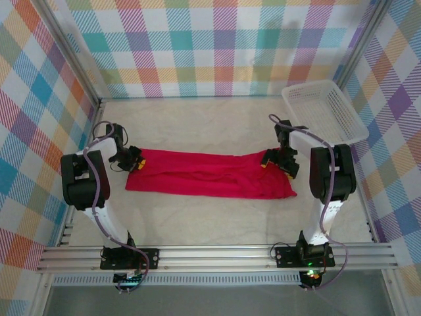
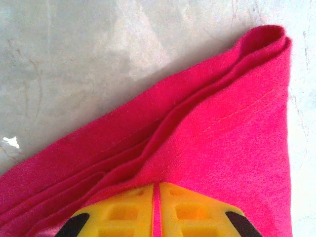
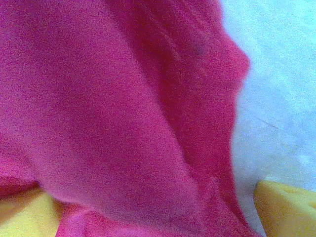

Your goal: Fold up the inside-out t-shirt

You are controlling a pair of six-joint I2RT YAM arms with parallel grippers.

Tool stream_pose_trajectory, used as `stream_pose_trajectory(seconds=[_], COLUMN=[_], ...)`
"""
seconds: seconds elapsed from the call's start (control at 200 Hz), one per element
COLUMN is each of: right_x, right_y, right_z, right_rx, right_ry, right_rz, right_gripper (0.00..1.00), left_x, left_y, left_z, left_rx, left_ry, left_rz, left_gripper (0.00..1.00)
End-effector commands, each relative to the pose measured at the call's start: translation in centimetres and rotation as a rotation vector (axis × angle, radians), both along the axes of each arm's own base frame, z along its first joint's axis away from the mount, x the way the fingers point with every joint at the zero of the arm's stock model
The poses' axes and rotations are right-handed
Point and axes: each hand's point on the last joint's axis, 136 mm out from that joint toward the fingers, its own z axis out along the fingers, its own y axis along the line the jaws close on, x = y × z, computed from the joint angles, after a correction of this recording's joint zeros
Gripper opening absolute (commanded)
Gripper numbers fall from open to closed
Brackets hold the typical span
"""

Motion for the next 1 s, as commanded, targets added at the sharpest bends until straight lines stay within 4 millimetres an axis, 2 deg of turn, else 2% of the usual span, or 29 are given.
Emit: stream_pose_trajectory(seconds=[0.0, 0.09, 0.29, 0.405, 0.475, 0.565, 0.715, 0.875, 1.0], right_x=[-0.6, -0.1, 0.5, 0.3, 0.2, 0.1, -0.8, -0.3, 0.0], right_y=[1.5, 1.7, 3.2, 3.4, 3.0, 1.9, -0.5, -0.4, 1.1], right_z=[-2.2, -2.1, -1.7, -1.2, 0.1, 3.1, 8.5, 12.6, 14.2], right_rx=[0.061, 0.082, 0.164, 0.191, 0.17, 0.114, 0.009, 0.027, 0.11], right_ry=[0.057, 0.035, -0.009, -0.032, -0.039, -0.07, -0.125, -0.214, -0.238], right_rz=[0.03, 0.023, 0.037, 0.031, 0.036, 0.058, 0.065, 0.07, 0.07], right_gripper=[0.92, 0.77, 0.24, 0.0, 0.0, 0.0, 0.0, 0.0, 0.0], left_x=[-0.8, -1.0, -2.2, -3.7, -4.7, -5.6, -6.3, -5.5, -4.1], left_y=[0.8, 1.1, 1.2, 1.8, 2.2, 2.3, 0.5, -0.1, 0.3], left_z=[-0.3, -0.3, -0.5, -0.5, -0.6, 0.1, 1.9, 5.1, 7.0], left_rx=[0.004, 0.007, 0.02, 0.051, 0.067, 0.081, 0.025, 0.034, 0.049], left_ry=[0.027, 0.026, 0.039, 0.057, 0.067, 0.055, -0.044, -0.141, -0.155], left_rz=[0.007, 0.017, 0.013, 0.013, 0.021, 0.029, 0.044, 0.043, 0.016], left_gripper=[0.12, 0.11, 0.11, 0.11, 0.11, 0.11, 0.13, 0.16, 0.16])
